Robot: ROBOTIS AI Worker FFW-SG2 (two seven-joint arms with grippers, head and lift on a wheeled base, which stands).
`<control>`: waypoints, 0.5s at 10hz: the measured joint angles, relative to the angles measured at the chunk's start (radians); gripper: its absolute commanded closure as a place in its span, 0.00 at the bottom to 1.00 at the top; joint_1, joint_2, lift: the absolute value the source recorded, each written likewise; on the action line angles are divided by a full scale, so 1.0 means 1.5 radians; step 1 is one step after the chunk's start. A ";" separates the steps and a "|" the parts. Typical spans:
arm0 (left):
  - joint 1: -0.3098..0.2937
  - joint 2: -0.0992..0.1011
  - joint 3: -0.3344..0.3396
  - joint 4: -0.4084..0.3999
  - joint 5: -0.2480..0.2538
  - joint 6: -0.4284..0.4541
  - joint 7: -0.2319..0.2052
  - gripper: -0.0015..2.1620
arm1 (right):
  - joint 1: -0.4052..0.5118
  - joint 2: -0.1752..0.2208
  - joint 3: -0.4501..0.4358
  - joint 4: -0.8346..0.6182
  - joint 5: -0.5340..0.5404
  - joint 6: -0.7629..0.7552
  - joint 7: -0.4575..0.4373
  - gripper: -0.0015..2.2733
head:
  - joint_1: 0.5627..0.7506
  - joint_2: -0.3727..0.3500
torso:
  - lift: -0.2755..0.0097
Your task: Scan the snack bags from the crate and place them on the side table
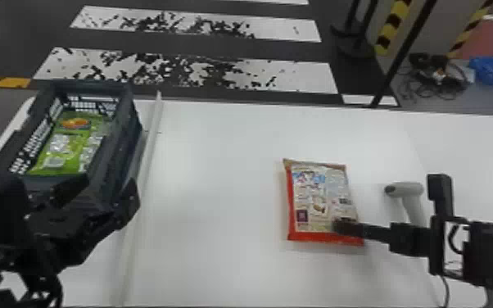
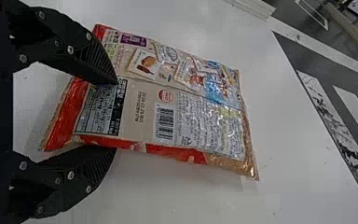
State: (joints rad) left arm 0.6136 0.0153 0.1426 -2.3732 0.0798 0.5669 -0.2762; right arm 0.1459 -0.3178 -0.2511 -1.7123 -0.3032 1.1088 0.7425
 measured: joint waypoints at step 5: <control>0.002 0.000 0.000 -0.003 0.000 0.000 0.000 0.07 | 0.003 -0.003 -0.059 -0.005 -0.033 -0.001 0.087 0.99 | 0.70 0.40 | 0.64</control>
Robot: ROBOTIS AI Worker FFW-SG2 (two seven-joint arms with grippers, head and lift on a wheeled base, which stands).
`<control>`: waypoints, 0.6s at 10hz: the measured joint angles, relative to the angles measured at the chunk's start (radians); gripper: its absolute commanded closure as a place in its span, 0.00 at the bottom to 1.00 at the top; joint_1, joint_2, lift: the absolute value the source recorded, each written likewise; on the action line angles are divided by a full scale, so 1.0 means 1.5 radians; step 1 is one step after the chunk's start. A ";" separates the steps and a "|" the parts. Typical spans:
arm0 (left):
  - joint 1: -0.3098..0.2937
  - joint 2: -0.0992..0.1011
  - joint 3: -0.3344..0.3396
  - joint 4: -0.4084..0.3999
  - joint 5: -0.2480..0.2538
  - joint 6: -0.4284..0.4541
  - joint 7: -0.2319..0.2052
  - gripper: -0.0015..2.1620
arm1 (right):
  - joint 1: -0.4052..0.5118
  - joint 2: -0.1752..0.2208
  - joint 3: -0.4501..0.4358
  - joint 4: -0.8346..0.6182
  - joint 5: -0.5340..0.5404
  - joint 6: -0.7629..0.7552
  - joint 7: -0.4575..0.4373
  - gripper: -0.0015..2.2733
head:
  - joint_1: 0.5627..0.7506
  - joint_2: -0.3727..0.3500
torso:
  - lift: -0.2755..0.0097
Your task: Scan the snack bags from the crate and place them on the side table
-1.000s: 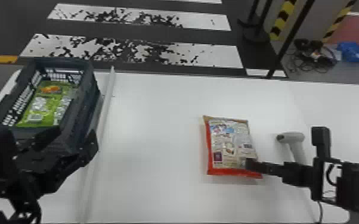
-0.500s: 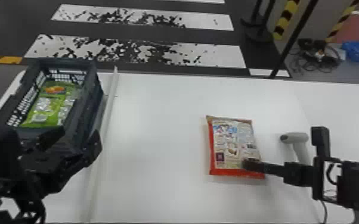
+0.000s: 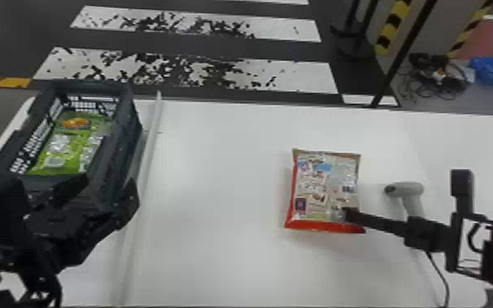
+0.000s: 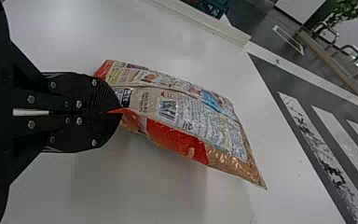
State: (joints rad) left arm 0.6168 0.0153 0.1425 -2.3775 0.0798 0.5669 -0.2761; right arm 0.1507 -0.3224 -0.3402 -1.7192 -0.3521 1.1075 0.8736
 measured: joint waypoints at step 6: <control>0.002 0.001 -0.002 -0.007 0.000 0.000 0.000 0.07 | 0.000 0.001 -0.224 0.010 -0.163 -0.016 -0.055 0.99 | 0.70 0.19 | 0.64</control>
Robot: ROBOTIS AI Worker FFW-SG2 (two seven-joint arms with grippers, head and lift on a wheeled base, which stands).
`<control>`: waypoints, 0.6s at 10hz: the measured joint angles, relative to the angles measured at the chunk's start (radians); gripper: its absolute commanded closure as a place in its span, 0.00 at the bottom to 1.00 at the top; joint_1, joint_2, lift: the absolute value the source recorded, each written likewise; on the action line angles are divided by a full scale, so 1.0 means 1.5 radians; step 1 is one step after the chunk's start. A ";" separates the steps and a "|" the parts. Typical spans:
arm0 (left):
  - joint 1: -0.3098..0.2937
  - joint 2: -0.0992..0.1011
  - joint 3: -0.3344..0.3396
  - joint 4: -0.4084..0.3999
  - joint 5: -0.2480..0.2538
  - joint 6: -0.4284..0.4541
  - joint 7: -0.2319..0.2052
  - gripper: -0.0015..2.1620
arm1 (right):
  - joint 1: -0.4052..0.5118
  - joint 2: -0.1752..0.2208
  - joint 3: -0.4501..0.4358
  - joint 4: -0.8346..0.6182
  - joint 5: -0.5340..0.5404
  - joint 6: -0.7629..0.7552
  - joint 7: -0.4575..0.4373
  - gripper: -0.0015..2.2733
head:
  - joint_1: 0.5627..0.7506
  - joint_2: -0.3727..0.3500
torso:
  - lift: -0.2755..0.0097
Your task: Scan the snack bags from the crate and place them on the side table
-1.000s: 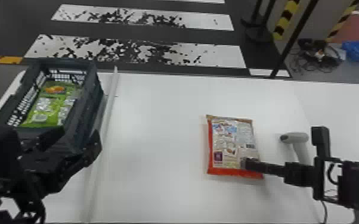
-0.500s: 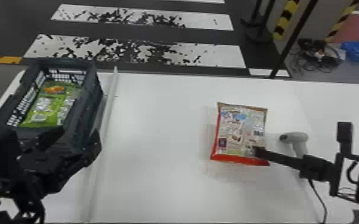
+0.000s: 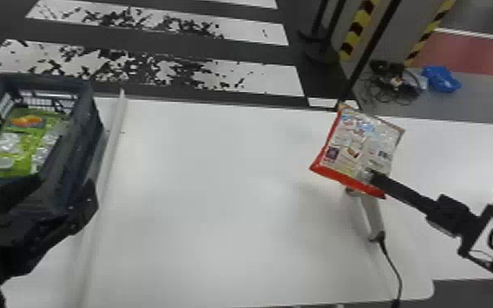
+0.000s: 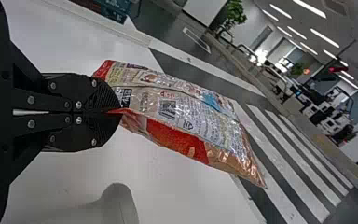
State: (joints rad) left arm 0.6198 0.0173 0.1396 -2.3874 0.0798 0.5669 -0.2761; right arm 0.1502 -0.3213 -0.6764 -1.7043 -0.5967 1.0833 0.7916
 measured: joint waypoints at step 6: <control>0.000 -0.001 0.002 0.001 0.000 0.000 0.000 0.07 | 0.008 0.008 -0.126 0.115 -0.051 -0.171 -0.149 0.99 | 0.70 0.03 | 0.64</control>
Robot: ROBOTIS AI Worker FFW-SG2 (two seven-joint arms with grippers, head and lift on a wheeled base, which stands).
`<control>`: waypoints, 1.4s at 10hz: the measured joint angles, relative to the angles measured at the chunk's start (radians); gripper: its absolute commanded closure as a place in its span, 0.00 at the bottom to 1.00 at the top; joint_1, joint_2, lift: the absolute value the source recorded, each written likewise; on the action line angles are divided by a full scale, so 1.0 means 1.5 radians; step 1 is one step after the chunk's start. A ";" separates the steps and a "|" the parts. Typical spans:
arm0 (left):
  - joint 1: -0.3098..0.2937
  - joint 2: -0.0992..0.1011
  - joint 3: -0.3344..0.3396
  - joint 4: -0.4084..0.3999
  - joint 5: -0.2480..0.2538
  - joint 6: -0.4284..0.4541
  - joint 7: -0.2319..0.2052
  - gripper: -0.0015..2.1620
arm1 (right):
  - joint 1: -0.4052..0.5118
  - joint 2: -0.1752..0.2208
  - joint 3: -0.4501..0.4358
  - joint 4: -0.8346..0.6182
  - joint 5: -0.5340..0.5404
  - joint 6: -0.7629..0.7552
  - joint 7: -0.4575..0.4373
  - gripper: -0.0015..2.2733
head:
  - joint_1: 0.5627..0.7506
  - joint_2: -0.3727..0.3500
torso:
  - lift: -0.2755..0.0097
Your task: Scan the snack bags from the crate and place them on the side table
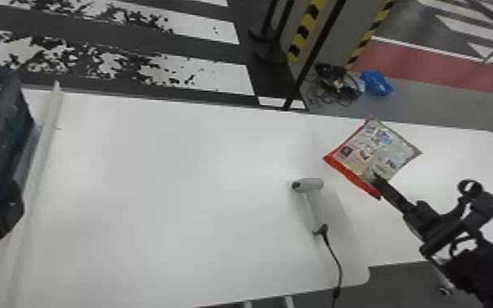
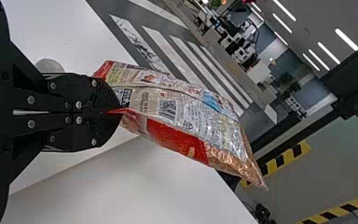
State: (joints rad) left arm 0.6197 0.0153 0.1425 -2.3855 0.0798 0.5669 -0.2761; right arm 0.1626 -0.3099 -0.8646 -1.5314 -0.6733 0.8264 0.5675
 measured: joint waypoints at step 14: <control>0.003 -0.006 -0.005 -0.008 -0.002 0.000 -0.001 0.07 | 0.118 0.094 0.112 -0.103 0.012 -0.447 -0.244 0.03 | 0.70 0.03 | 0.64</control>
State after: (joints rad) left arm 0.6242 0.0071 0.1353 -2.3978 0.0770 0.5676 -0.2775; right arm 0.3403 -0.1690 -0.6962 -1.6852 -0.6560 0.1560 0.2011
